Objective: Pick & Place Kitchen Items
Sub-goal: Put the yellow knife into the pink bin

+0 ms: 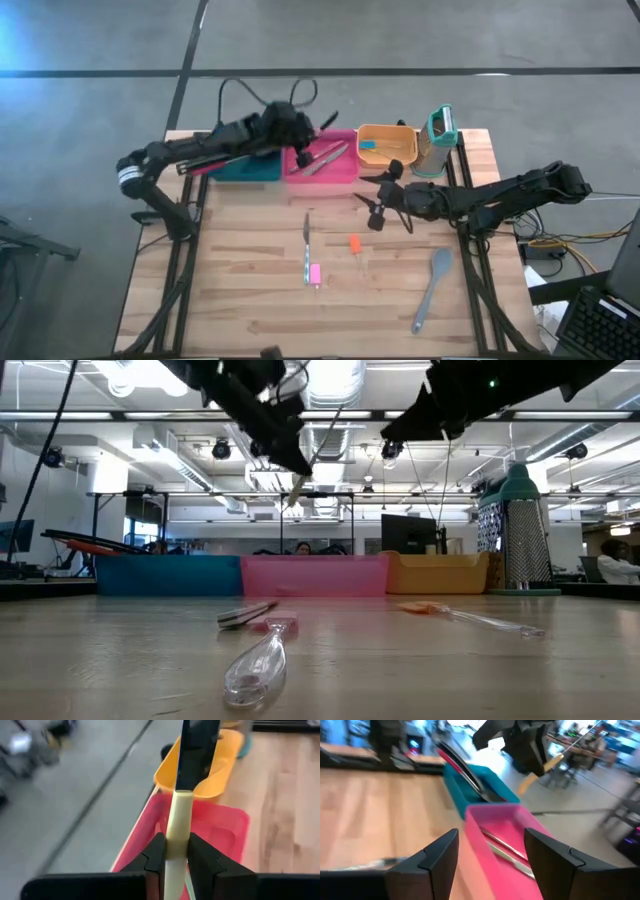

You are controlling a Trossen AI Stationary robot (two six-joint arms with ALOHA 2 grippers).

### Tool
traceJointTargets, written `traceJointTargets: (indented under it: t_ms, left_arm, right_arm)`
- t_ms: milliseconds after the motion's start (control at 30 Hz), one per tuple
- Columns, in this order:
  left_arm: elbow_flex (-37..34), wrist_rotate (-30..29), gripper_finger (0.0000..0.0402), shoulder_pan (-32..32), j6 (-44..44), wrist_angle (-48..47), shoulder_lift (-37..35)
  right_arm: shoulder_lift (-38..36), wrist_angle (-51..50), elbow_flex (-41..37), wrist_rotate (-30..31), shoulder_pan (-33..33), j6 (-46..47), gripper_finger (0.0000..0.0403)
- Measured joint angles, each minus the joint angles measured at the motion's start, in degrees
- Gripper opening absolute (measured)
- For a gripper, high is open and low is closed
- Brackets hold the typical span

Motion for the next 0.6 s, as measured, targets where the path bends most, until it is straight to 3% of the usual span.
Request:
traceJointTargets:
  t_ms: [133,400,600]
  left_arm:
    - [3.7,5.1,0.0054,4.8,-4.4,-3.8,5.7]
    - [11.1,5.7,0.0054,6.0,-4.0,-13.0,15.8]
    - [12.5,5.6,0.0054,5.8,-4.5,-16.3,20.4]
  right_arm:
    - [0.0,-1.3,0.0,3.9,0.0,0.0,0.0219]
    - [0.0,-3.5,0.0,5.1,0.0,0.0,0.0219]
    - [0.0,-4.7,0.0,5.4,0.0,0.9,0.0219]
